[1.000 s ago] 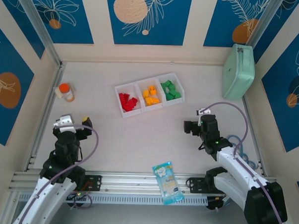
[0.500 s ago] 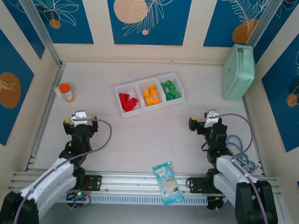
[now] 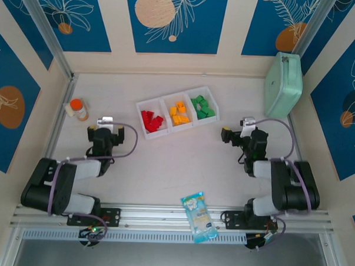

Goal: Sort the legos into containers by color

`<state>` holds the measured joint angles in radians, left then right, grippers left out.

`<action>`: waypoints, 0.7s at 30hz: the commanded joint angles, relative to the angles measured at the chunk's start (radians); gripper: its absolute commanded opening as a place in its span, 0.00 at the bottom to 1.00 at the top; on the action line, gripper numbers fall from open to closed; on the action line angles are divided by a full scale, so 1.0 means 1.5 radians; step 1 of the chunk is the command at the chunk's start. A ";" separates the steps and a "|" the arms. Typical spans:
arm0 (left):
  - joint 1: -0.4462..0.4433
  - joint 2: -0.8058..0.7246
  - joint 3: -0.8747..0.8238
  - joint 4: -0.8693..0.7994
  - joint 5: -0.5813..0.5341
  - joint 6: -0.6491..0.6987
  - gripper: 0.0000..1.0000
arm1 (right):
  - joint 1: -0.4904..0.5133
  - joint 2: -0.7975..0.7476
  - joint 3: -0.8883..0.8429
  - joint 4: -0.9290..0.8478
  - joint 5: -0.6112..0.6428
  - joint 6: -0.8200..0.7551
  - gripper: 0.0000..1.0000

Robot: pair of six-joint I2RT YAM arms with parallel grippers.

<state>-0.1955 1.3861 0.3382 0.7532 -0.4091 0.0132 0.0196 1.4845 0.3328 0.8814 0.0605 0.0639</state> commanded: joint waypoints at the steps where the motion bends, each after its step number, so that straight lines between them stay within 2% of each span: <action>1: 0.017 0.075 0.006 0.128 0.088 0.054 0.99 | -0.016 0.006 0.049 -0.064 -0.025 0.015 0.99; 2: 0.034 0.129 -0.013 0.222 0.114 0.043 0.99 | -0.027 0.038 0.042 0.009 -0.038 0.030 0.99; 3: 0.042 0.144 -0.020 0.258 0.097 0.034 0.99 | -0.029 0.034 0.040 -0.009 -0.039 0.031 0.99; 4: 0.052 0.111 -0.019 0.192 0.105 0.011 0.99 | -0.030 0.016 0.055 -0.063 -0.034 0.026 0.99; 5: 0.062 0.107 -0.018 0.184 0.128 0.006 0.99 | -0.027 0.031 0.049 -0.018 -0.028 0.030 0.99; 6: 0.065 0.128 -0.020 0.226 0.135 0.012 0.99 | -0.026 0.031 0.048 -0.021 -0.024 0.031 0.99; 7: 0.065 0.128 -0.019 0.223 0.137 0.014 0.99 | -0.026 0.022 0.056 -0.059 -0.020 0.029 0.99; 10: 0.069 0.124 0.013 0.157 0.111 0.001 0.99 | -0.019 0.022 0.055 -0.054 -0.004 0.026 0.99; 14: 0.069 0.119 0.009 0.156 0.118 0.000 0.99 | -0.014 0.025 0.058 -0.054 0.004 0.022 0.99; 18: 0.069 0.121 0.008 0.161 0.119 0.002 0.99 | 0.007 0.023 0.047 -0.034 0.049 0.011 0.99; 21: 0.069 0.121 0.009 0.159 0.119 0.002 0.99 | -0.005 0.028 0.057 -0.049 0.026 0.015 0.99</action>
<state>-0.1001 1.5711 0.3367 0.9649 -0.2508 0.0315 0.0204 1.5345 0.3931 0.8093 0.0937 0.0933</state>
